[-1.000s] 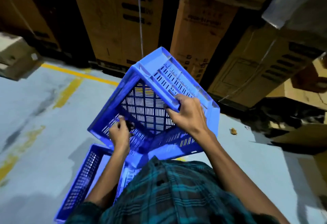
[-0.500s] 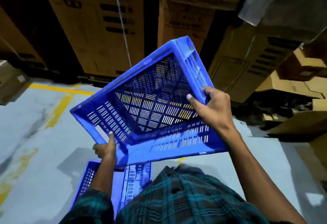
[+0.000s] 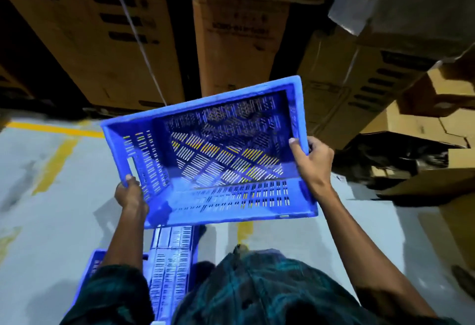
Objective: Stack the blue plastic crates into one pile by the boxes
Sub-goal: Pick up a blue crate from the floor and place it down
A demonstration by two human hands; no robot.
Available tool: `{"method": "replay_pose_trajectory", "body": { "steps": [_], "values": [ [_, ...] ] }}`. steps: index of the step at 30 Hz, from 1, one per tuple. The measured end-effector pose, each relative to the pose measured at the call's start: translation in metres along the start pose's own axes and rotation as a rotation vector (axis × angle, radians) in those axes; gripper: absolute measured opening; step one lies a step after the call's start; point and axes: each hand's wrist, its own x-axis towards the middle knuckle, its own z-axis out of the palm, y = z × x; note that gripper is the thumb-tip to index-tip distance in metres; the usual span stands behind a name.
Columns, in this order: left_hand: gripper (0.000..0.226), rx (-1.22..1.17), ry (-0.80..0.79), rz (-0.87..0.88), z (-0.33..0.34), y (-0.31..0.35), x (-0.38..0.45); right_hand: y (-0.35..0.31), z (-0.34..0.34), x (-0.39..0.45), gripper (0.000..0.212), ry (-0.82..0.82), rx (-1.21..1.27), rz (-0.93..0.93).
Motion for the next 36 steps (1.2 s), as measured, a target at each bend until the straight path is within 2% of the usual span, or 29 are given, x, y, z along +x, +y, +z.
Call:
{"method": "replay_pose_trajectory", "body": {
  "steps": [3, 6, 11, 15, 17, 21, 25, 27, 31, 36],
  "values": [
    [0.029, 0.047, -0.006, 0.008, 0.029, 0.007, -0.001, 0.03, 0.003, 0.025, 0.034, 0.017, -0.03, 0.115],
    [0.046, 0.11, 0.006, 0.043, 0.047, 0.005, 0.0, 0.053, 0.005, 0.033, 0.028, 0.039, -0.073, 0.21],
    [0.046, 0.215, -0.026, 0.052, 0.069, -0.001, 0.001, 0.08, 0.018, 0.034, 0.038, 0.093, -0.062, 0.364],
    [0.051, 0.225, -0.022, 0.037, 0.076, -0.011, 0.017, 0.089, 0.035, 0.04, 0.032, 0.061, -0.082, 0.467],
    [0.047, 0.217, -0.025, 0.009, 0.076, -0.012, 0.019, 0.092, 0.048, 0.042, 0.039, 0.027, -0.084, 0.486],
    [0.04, 0.234, -0.051, -0.06, 0.08, -0.008, 0.027, 0.099, 0.081, 0.058, 0.052, -0.041, -0.124, 0.526],
    [0.039, 0.296, -0.042, -0.056, 0.096, -0.014, 0.063, 0.116, 0.128, 0.073, 0.036, -0.115, -0.148, 0.596],
    [0.039, 0.34, -0.057, -0.051, 0.107, -0.018, 0.076, 0.131, 0.149, 0.075, 0.036, -0.12, -0.161, 0.654],
    [0.034, 0.474, -0.061, -0.062, 0.147, -0.037, 0.095, 0.183, 0.199, 0.074, 0.042, -0.122, -0.175, 0.843],
    [0.036, 0.645, -0.051, -0.082, 0.215, -0.104, 0.13, 0.269, 0.264, 0.089, 0.047, -0.125, -0.154, 0.975]
  ]
}}
